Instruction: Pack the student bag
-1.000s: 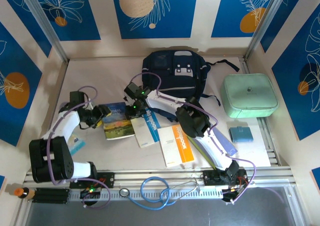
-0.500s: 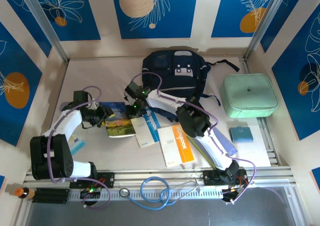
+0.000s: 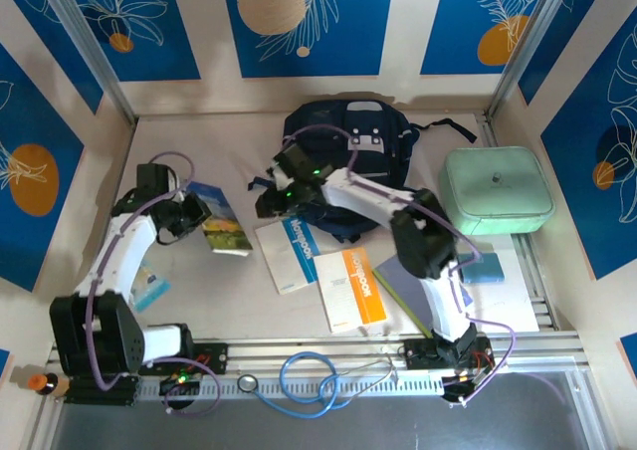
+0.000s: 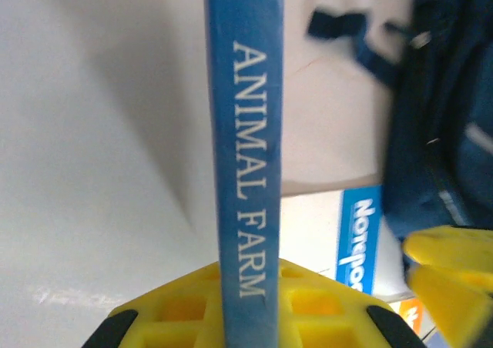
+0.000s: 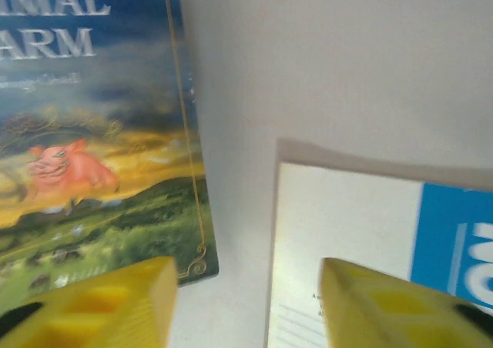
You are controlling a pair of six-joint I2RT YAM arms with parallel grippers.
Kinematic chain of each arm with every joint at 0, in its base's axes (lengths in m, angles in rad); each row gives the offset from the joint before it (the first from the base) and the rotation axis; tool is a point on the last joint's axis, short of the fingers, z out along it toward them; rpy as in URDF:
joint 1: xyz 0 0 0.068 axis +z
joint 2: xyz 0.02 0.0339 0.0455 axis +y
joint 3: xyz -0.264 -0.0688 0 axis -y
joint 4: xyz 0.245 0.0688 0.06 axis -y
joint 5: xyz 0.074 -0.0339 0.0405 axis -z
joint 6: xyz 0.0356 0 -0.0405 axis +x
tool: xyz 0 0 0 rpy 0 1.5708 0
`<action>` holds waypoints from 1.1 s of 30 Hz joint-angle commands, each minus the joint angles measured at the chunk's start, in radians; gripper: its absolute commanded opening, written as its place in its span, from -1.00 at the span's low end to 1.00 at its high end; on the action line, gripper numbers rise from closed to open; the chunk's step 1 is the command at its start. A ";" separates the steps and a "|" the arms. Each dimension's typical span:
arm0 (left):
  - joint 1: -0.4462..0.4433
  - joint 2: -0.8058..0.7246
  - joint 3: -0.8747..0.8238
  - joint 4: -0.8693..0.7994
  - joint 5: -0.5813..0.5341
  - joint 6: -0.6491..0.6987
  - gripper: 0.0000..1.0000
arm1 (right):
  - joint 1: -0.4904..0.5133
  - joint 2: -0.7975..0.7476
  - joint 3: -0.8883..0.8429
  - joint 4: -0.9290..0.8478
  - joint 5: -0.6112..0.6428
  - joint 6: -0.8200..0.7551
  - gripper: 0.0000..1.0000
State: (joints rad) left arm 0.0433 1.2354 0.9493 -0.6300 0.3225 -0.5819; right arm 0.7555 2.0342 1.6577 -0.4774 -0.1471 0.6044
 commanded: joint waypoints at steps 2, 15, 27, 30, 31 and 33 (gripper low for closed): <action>-0.080 -0.070 0.124 0.092 -0.024 -0.088 -1.00 | -0.106 -0.192 -0.169 0.229 -0.096 0.125 0.20; -0.346 0.101 0.110 0.844 -0.063 -0.561 -1.00 | -0.324 -0.491 -0.616 0.735 -0.244 0.588 0.60; -0.478 0.282 0.163 1.085 -0.119 -0.749 -1.00 | -0.323 -0.446 -0.673 1.065 -0.268 0.875 0.73; -0.492 0.309 0.170 1.128 -0.119 -0.787 -1.00 | -0.306 -0.415 -0.651 1.066 -0.254 0.907 0.71; -0.494 0.317 0.176 1.134 -0.115 -0.798 -1.00 | -0.300 -0.406 -0.646 1.076 -0.252 0.912 0.71; -0.497 0.326 0.181 1.151 -0.112 -0.816 -1.00 | -0.295 -0.387 -0.631 1.073 -0.249 0.918 0.69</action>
State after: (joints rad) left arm -0.4435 1.5612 1.0718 0.3729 0.2218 -1.3468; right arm 0.4480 1.6188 0.9894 0.5621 -0.3931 1.4757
